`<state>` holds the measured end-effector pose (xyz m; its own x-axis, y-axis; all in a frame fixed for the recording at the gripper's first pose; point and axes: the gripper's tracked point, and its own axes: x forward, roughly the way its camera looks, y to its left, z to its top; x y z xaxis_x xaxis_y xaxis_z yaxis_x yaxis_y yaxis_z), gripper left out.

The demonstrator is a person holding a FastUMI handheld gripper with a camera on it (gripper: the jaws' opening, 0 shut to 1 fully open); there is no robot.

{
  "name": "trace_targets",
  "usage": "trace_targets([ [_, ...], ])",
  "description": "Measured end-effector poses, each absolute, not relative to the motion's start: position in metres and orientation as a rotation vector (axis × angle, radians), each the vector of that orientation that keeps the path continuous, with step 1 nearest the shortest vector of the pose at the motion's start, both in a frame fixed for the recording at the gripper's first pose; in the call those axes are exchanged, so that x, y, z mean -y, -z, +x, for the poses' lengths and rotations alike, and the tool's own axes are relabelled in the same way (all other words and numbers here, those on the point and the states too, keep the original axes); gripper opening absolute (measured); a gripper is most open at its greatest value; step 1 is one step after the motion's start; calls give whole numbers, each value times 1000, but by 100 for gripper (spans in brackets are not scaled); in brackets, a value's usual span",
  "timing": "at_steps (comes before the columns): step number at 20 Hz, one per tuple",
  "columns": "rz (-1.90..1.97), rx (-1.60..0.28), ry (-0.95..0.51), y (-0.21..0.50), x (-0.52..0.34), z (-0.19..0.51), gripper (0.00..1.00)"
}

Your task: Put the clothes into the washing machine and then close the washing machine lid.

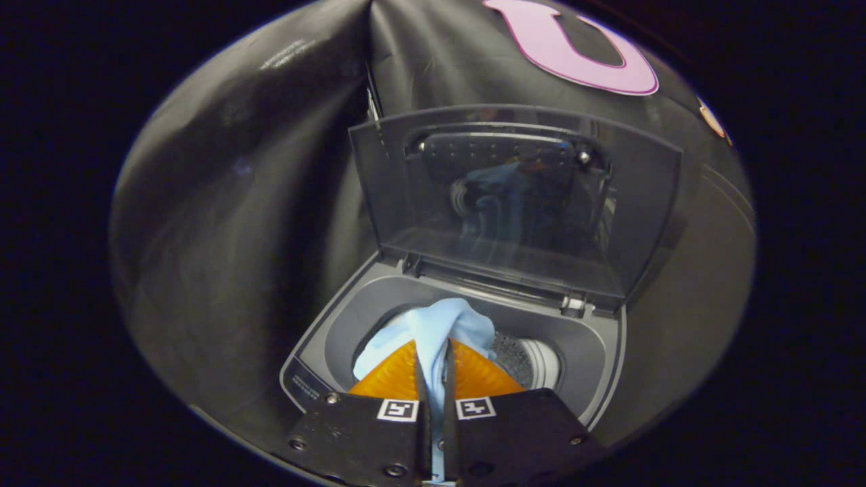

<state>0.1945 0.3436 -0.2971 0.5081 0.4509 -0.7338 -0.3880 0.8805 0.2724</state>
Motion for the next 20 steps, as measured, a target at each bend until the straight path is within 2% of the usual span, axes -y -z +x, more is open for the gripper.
trace_targets([
  [1,80,-921,-500,300,-344,194,9],
  [2,86,-931,-492,303,-344,193,18],
  [3,97,-924,-487,304,-344,194,22],
  [6,113,-881,-465,294,-336,201,55],
  [7,117,-871,-469,289,-335,201,59],
  [14,93,-739,-523,234,-319,186,60],
  [20,101,-568,-511,160,-291,187,59],
])
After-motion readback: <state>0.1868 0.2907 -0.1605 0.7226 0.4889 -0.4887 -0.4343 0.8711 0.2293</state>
